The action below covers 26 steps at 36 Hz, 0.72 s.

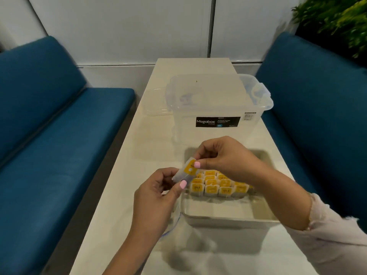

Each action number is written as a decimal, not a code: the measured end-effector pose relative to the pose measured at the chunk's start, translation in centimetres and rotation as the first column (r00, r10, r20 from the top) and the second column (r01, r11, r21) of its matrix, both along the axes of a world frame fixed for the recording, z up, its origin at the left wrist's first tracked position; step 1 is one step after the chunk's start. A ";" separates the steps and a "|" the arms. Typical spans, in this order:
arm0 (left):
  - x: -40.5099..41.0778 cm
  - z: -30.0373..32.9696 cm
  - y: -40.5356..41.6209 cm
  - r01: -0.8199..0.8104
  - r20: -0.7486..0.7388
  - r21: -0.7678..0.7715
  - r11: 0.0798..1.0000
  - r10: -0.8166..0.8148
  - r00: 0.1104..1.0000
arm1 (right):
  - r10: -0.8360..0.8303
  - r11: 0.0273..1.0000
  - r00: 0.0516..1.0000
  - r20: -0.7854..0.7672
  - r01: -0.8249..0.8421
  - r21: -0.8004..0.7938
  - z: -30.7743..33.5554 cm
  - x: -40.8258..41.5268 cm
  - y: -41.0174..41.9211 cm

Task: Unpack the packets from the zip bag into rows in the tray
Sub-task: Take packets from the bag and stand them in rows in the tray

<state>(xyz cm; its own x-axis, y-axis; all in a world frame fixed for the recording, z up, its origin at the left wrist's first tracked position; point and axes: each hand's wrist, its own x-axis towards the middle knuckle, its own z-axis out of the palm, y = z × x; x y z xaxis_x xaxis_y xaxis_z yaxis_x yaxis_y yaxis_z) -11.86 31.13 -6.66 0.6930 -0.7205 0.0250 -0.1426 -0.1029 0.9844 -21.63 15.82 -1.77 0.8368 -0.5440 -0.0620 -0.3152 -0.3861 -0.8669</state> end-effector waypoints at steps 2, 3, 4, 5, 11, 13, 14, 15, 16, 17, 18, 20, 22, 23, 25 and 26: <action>-0.5 -0.2 -0.4 0.046 0.084 0.044 0.998 -0.049 0.995 | -0.031 0.997 0.999 -0.032 0.029 -0.073 0.3 -1.3 -0.7; -0.6 -0.3 -0.5 0.065 0.119 0.073 0.995 -0.073 0.990 | -0.048 0.993 0.998 -0.050 0.042 -0.107 0.5 -1.8 -1.1; -0.6 -0.5 -0.5 0.082 0.155 0.108 0.991 -0.098 0.983 | -0.068 0.988 0.995 -0.073 0.057 -0.140 0.8 -2.4 -1.4; -0.6 -0.8 -0.6 0.101 0.202 0.151 0.983 -0.131 0.971 | -0.092 0.982 0.991 -0.097 0.074 -0.176 1.1 -3.2 -1.8; -0.8 -2.2 -0.8 0.133 0.488 0.398 0.907 -0.333 0.807 | -0.213 0.935 0.939 -0.268 0.117 -0.334 1.9 -7.5 -3.8; -0.7 -2.4 -0.8 0.115 0.525 0.421 0.899 -0.346 0.778 | -0.247 0.913 0.914 -0.323 0.108 -0.393 1.5 -8.6 -4.3; -0.7 -2.5 -0.9 0.108 0.541 0.428 0.897 -0.350 0.765 | -0.260 0.904 0.899 -0.353 0.097 -0.417 1.2 -9.0 -4.4; -0.6 -2.5 -0.9 0.103 0.553 0.436 0.894 -0.357 0.753 | -0.271 0.896 0.883 -0.383 0.086 -0.435 0.9 -9.4 -4.5; -0.6 -2.5 -0.9 0.099 0.559 0.448 0.888 -0.365 0.745 | -0.282 0.890 0.868 -0.408 0.077 -0.450 0.5 -9.7 -4.6; -0.6 -2.5 -0.8 0.094 0.561 0.459 0.883 -0.371 0.740 | -0.294 0.881 0.853 -0.431 0.067 -0.469 0.0 -10.0 -4.7; -0.6 -2.5 -0.8 0.091 0.559 0.469 0.879 -0.375 0.740 | -0.307 0.867 0.837 -0.452 0.050 -0.495 -0.5 -10.3 -4.8; -0.6 -2.5 -0.8 0.089 0.558 0.475 0.876 -0.377 0.739 | -0.337 0.831 0.808 -0.484 0.013 -0.556 -1.5 -10.7 -5.0; -0.6 -2.5 -0.8 0.087 0.556 0.478 0.874 -0.377 0.741 | -0.361 0.795 0.780 -0.511 -0.028 -0.605 -2.6 -10.8 -5.3; -0.6 -2.4 -0.8 0.086 0.551 0.484 0.871 -0.379 0.743 | -0.372 0.776 0.763 -0.529 -0.057 -0.629 -3.1 -10.8 -5.4; -0.6 -2.4 -0.7 0.085 0.548 0.494 0.865 -0.386 0.743 | -0.388 0.739 0.730 -0.562 -0.117 -0.663 -4.1 -10.8 -5.5; -0.6 -2.4 -0.7 0.084 0.544 0.500 0.862 -0.389 0.743 | -0.394 0.730 0.718 -0.574 -0.135 -0.670 -4.6 -10.7 -5.6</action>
<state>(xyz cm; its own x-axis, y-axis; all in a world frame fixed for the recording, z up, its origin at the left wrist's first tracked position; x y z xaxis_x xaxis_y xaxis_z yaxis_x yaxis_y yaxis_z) -12.45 30.43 -9.05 0.4378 -0.8984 0.0337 -0.7678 -0.3541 0.5339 -32.33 10.23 -6.34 0.6318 -0.7614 -0.1453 -0.7662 -0.6418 0.0310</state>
